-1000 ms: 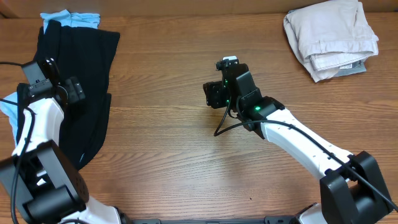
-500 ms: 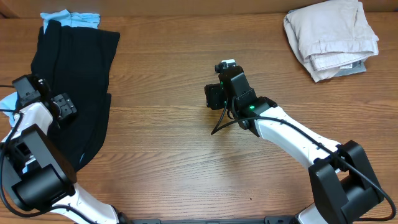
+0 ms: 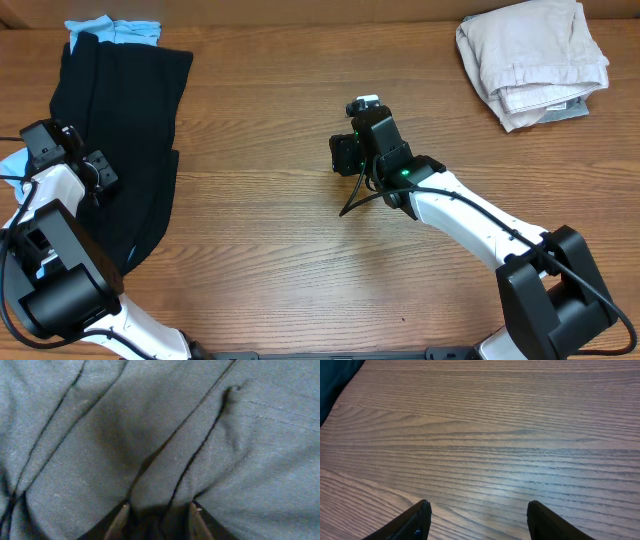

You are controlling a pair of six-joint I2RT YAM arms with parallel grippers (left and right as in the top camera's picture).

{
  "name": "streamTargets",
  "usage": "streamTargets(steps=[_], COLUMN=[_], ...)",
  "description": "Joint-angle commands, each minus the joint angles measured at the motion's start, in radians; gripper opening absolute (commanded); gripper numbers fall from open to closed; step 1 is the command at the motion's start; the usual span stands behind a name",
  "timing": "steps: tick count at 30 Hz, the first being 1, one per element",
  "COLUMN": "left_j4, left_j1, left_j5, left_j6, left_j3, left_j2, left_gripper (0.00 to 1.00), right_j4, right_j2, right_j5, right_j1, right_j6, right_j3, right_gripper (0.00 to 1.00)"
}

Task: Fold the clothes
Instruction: 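Reach the left gripper to the black garment on the pile and grasp it, then drag the black garment with the left gripper to the table center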

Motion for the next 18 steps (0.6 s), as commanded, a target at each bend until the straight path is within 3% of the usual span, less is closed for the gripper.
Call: streamTargets(steps=[1, 6, 7, 15, 18], left_j4=[-0.002, -0.045, -0.066, -0.159, -0.240], left_j1=[0.004, -0.013, -0.025, -0.159, -0.299], left_j5=[0.031, 0.034, 0.036, 0.113, 0.125], left_j6=[-0.005, -0.006, -0.006, -0.006, -0.005], left_j3=[0.029, 0.080, 0.105, 0.217, 0.280], left_j2=[-0.004, -0.027, -0.038, -0.101, -0.144], left_gripper=[0.31, 0.13, 0.04, 0.04, 0.05], right_j4=[0.006, 0.005, 0.002, -0.104, -0.204], right_j2=[-0.003, -0.022, -0.039, -0.207, -0.360], right_j5=[0.023, 0.022, 0.022, 0.022, 0.021], right_j1=[0.000, -0.004, -0.010, -0.065, -0.128], right_j6=[-0.003, -0.006, -0.006, -0.004, 0.003], right_j3=[0.023, 0.025, 0.026, 0.026, 0.026], right_gripper=[0.65, 0.65, 0.64, 0.54, 0.54])
